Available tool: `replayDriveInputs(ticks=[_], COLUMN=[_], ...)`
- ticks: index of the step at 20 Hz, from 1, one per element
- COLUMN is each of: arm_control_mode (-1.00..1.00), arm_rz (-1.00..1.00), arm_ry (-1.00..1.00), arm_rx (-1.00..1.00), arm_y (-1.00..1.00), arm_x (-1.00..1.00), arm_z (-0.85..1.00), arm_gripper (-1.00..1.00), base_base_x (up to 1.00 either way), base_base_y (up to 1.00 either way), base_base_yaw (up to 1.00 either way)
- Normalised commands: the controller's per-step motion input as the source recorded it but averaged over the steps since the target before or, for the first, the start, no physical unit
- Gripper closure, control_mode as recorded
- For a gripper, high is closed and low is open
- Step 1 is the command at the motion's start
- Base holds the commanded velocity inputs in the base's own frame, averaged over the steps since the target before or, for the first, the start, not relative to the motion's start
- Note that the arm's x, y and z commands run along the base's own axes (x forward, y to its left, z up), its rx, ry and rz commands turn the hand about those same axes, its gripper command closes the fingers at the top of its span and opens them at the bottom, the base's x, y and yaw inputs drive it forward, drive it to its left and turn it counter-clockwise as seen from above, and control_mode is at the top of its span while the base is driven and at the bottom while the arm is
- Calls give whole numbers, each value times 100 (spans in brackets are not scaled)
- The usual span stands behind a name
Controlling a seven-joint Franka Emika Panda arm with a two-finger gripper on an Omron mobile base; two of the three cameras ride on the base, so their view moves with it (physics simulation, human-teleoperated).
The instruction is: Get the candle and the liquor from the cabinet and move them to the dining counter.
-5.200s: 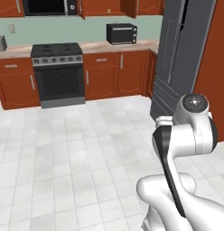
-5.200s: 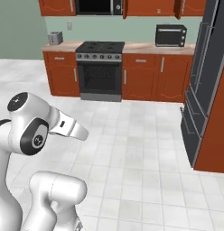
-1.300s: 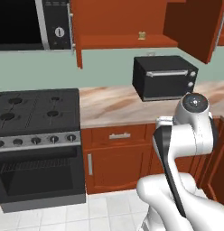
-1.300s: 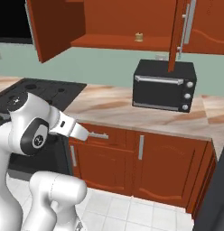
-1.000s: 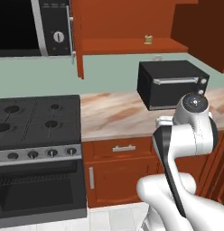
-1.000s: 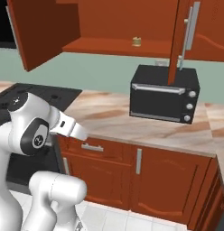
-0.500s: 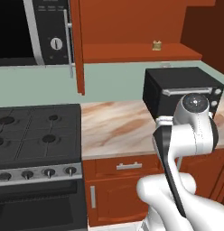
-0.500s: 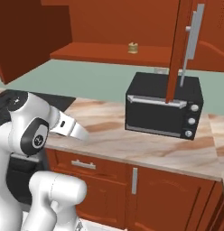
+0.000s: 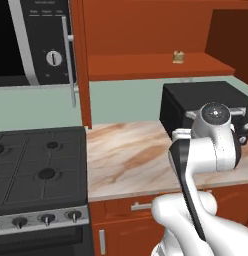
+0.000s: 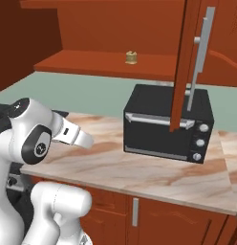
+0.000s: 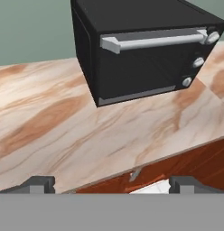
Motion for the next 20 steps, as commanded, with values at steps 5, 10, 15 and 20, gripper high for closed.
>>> replayDriveInputs(ticks=[5,10,15,20], arm_control_mode=[100,100,100,100], arm_rz=[0,0,0,0], arm_ry=[0,0,0,0], arm_rx=[0,0,0,0], arm_y=[0,0,0,0], arm_x=[0,0,0,0], arm_z=[0,0,0,0], arm_gripper=[-100,-100,-100,-100], base_base_x=[46,26,0,0], base_base_y=[-11,-14,-2,0], base_base_yaw=[-1,0,1,0])
